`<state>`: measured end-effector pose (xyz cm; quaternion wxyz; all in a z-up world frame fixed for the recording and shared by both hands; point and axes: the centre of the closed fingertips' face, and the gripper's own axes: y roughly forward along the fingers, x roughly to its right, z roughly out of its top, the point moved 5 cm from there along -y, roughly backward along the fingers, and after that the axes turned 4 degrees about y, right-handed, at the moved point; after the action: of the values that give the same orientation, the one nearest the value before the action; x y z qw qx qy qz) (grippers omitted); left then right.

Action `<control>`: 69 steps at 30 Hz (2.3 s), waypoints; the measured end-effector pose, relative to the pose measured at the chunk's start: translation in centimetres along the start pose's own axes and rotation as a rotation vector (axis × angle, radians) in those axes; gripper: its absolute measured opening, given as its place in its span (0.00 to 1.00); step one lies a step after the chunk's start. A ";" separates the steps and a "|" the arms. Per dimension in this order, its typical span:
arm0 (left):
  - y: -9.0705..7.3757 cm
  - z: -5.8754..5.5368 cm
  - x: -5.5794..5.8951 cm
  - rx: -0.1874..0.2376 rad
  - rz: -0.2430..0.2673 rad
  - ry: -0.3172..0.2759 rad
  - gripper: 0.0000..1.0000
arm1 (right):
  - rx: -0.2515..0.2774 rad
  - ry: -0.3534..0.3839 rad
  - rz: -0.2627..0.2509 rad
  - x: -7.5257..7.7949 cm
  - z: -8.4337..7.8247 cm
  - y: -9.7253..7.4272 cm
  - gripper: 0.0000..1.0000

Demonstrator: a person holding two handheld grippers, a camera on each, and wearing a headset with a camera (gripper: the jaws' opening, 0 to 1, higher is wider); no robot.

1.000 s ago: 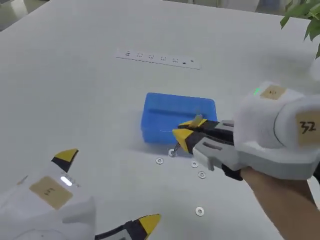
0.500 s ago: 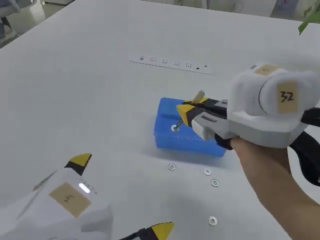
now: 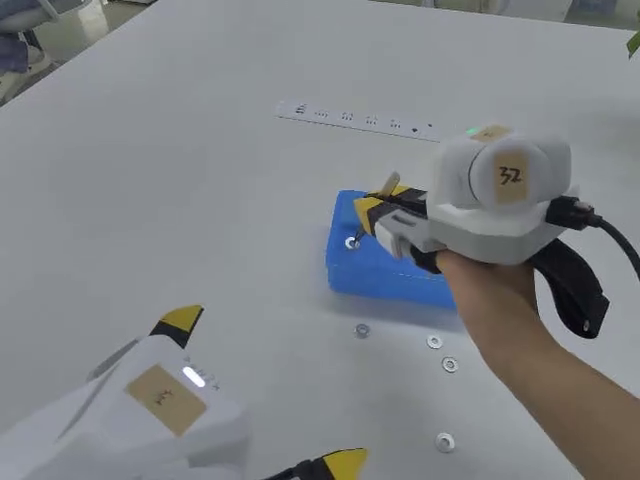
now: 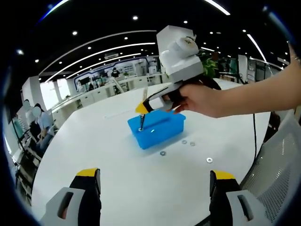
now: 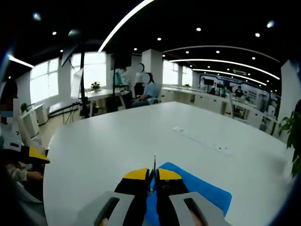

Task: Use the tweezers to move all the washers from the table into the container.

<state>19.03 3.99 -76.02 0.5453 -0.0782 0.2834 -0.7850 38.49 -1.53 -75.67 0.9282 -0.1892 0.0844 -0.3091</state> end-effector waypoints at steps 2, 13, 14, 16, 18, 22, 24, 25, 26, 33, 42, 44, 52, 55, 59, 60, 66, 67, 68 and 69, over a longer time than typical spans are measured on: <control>0.0 0.0 -0.1 -0.003 0.008 0.006 0.99 | -0.014 0.013 -0.002 0.2 -0.5 0.5 0.02; 0.0 0.1 -0.1 -0.001 0.014 0.001 0.99 | -0.051 0.033 -0.019 0.7 -2.4 1.7 0.02; 0.0 0.1 -0.1 -0.004 0.014 0.000 0.99 | -0.055 0.032 -0.018 0.7 -2.4 1.7 0.02; 0.0 0.1 -0.1 -0.003 0.014 -0.001 0.99 | -0.054 0.030 -0.018 0.6 -2.5 1.8 0.02; 0.0 0.1 -0.1 -0.001 0.010 0.000 0.99 | -0.060 0.026 -0.015 0.4 -2.7 1.9 0.02; -0.1 0.2 -0.1 0.006 0.012 0.002 0.99 | -0.073 0.014 -0.025 0.4 -3.2 1.9 0.02; -0.1 0.1 -0.2 0.005 0.014 0.001 0.99 | -0.063 0.061 -0.026 0.5 -3.2 1.7 0.03; -0.1 0.1 -0.2 0.004 0.014 0.000 0.99 | -0.064 0.082 -0.019 0.4 -3.2 1.6 0.03; -0.1 0.0 -0.2 0.002 0.015 0.001 0.99 | -0.057 0.095 -0.018 0.6 -3.1 1.6 0.03; -0.1 0.1 -0.2 0.003 0.017 0.006 0.99 | -0.022 0.073 -0.010 0.4 -1.5 0.1 0.03; -0.2 0.0 -0.5 0.005 0.035 -0.004 0.99 | 0.021 -0.012 0.009 -1.3 0.2 -3.6 0.03; -0.2 0.0 -0.5 0.006 0.035 -0.001 0.99 | 0.033 0.008 0.022 -1.6 0.5 -4.4 0.03; -0.2 0.1 -0.5 0.009 0.033 0.000 0.99 | 0.044 0.054 0.047 -2.7 0.2 -6.2 0.03; -0.2 0.1 -0.5 0.009 0.033 -0.001 0.99 | 0.030 0.056 0.048 -2.8 -0.5 -6.4 0.03; -0.2 0.1 -0.5 0.008 0.033 0.005 0.99 | -0.004 0.067 0.054 -3.2 -2.1 -6.1 0.03; -0.2 0.1 -0.5 0.007 0.032 0.005 0.99 | -0.013 0.064 0.054 -3.3 -2.6 -5.9 0.03; -0.2 0.0 -0.5 0.005 0.032 -0.001 0.99 | -0.065 0.056 0.062 -3.6 -4.4 -5.2 0.03; -0.2 0.0 -0.5 0.004 0.031 0.000 0.99 | -0.069 0.059 0.063 -3.6 -4.6 -5.1 0.03; -0.2 0.0 -0.5 0.003 0.030 0.001 0.99 | -0.079 0.061 0.065 -3.6 -4.9 -5.0 0.03; -0.2 -0.1 -0.5 0.001 0.030 0.003 0.99 | -0.085 0.060 0.063 -3.6 -5.1 -5.0 0.03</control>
<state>19.07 4.47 -75.89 0.5566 -0.0722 0.2850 -0.7770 31.56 -4.57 -78.21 0.9257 -0.2163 0.1315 -0.2812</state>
